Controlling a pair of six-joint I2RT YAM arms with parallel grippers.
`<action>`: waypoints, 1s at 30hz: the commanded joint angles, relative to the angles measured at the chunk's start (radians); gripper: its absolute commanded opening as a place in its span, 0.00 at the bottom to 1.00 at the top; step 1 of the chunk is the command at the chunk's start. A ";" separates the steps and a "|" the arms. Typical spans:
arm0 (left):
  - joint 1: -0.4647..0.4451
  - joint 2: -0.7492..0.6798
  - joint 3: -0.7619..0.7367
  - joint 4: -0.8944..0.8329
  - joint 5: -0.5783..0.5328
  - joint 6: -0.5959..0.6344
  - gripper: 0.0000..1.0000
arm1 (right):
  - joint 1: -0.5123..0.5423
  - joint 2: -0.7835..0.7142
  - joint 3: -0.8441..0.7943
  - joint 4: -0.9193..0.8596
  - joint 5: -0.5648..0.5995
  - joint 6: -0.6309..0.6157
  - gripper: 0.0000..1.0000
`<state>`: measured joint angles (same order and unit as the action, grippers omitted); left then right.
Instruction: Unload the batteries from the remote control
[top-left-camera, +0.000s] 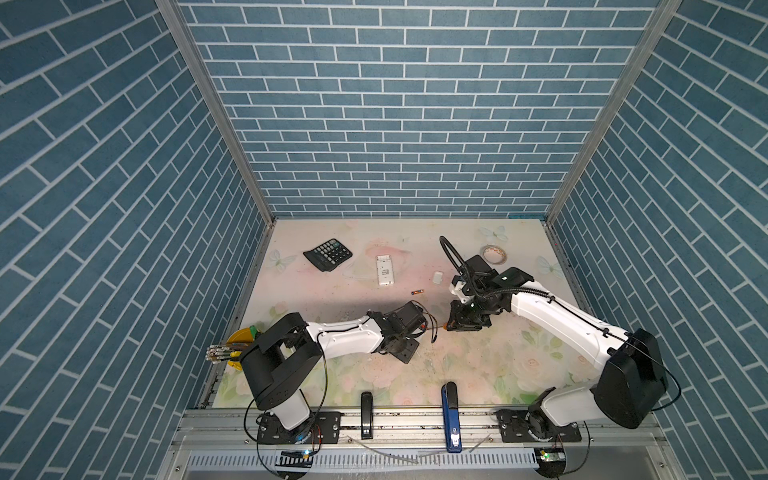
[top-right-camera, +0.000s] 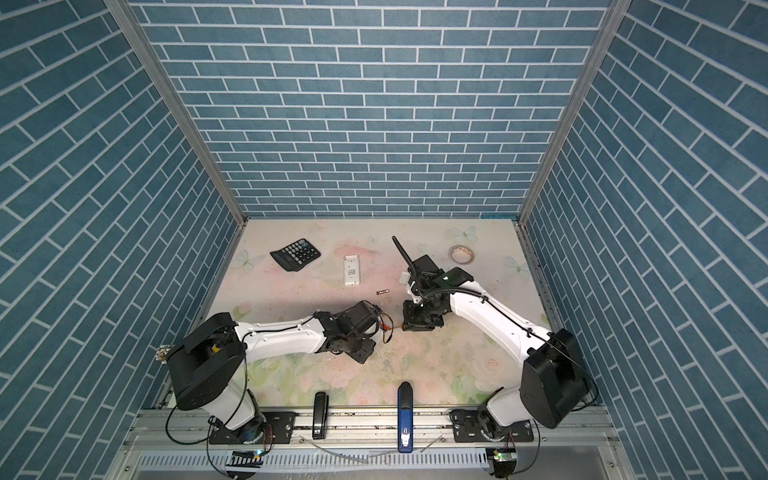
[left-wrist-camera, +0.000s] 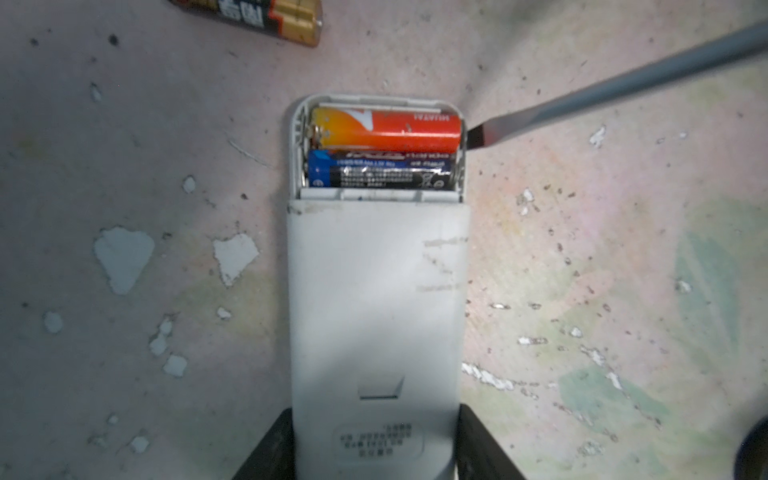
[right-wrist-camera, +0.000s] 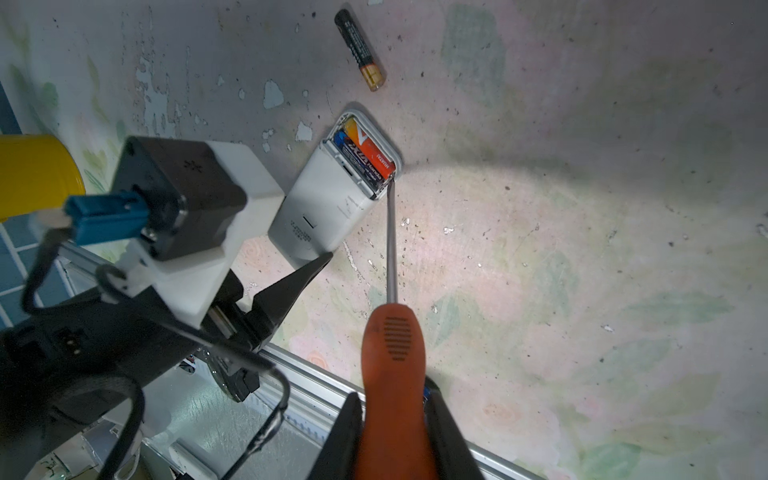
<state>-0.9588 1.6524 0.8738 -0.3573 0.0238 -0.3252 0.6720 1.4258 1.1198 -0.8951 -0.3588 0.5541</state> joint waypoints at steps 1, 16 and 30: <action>-0.026 0.085 -0.042 0.000 0.048 0.025 0.39 | 0.006 0.002 -0.075 0.114 -0.017 0.032 0.00; -0.041 0.107 -0.015 0.000 0.060 0.051 0.36 | 0.008 -0.040 -0.167 0.339 -0.156 0.020 0.00; -0.049 0.108 -0.008 -0.010 0.056 0.056 0.35 | 0.008 -0.097 -0.180 0.356 -0.101 0.032 0.00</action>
<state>-0.9676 1.6722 0.9001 -0.3862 0.0124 -0.3367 0.6582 1.3201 0.9707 -0.7441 -0.3977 0.5976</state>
